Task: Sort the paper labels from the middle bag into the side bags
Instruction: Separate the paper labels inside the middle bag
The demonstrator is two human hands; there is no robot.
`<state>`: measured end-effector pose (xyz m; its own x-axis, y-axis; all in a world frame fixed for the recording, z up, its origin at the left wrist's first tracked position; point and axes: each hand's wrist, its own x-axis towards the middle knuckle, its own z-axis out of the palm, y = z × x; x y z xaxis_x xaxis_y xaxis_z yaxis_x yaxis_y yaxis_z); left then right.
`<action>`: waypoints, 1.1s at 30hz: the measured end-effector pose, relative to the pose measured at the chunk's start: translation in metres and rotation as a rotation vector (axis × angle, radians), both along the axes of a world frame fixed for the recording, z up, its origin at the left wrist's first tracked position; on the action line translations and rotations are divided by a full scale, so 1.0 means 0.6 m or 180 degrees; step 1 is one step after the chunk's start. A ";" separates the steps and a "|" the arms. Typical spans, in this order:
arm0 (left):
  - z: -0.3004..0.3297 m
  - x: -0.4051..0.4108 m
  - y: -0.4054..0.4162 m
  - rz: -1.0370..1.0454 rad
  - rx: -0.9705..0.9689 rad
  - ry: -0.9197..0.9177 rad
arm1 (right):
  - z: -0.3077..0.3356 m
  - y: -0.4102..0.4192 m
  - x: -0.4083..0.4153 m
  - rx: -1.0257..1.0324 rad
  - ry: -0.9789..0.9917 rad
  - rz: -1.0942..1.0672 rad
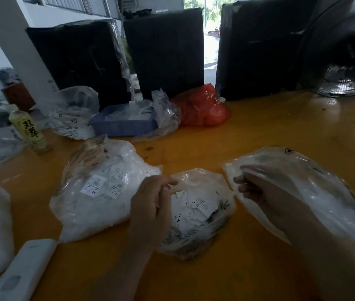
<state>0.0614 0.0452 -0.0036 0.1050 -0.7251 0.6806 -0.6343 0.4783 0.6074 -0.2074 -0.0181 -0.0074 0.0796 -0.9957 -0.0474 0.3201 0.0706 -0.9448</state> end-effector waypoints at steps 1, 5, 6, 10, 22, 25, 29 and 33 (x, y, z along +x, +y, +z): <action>-0.007 -0.015 0.003 -0.0214 0.0248 0.0063 | 0.000 0.002 0.007 0.0060 -0.0157 0.0136; -0.018 -0.044 0.007 -0.0787 0.1084 0.0514 | 0.004 0.012 0.022 0.0420 -0.0647 0.0671; -0.018 -0.049 0.008 -0.0927 0.1351 0.0594 | 0.008 0.017 0.026 0.0437 -0.0625 0.0778; -0.029 -0.054 0.005 -0.1301 0.2019 0.0637 | 0.015 0.032 0.037 0.0282 -0.0474 0.1336; -0.022 -0.048 0.003 -0.0956 0.1889 0.1531 | 0.014 0.051 0.064 -0.0285 0.0367 0.1303; -0.024 -0.044 0.001 -0.0793 0.1990 0.1660 | 0.011 0.052 0.066 -0.0566 0.1164 0.1053; -0.025 -0.039 -0.002 -0.0633 0.2094 0.1630 | 0.004 0.047 0.064 -0.0680 0.1503 0.0745; -0.026 -0.038 -0.001 -0.0702 0.2152 0.1518 | -0.005 0.046 0.066 -0.0933 0.1731 0.0623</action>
<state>0.0384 0.0448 -0.0190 0.0790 -0.9968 0.0134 -0.1735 -0.0006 0.9848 -0.1676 0.0092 -0.0101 0.3022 -0.9430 0.1396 -0.2022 -0.2065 -0.9573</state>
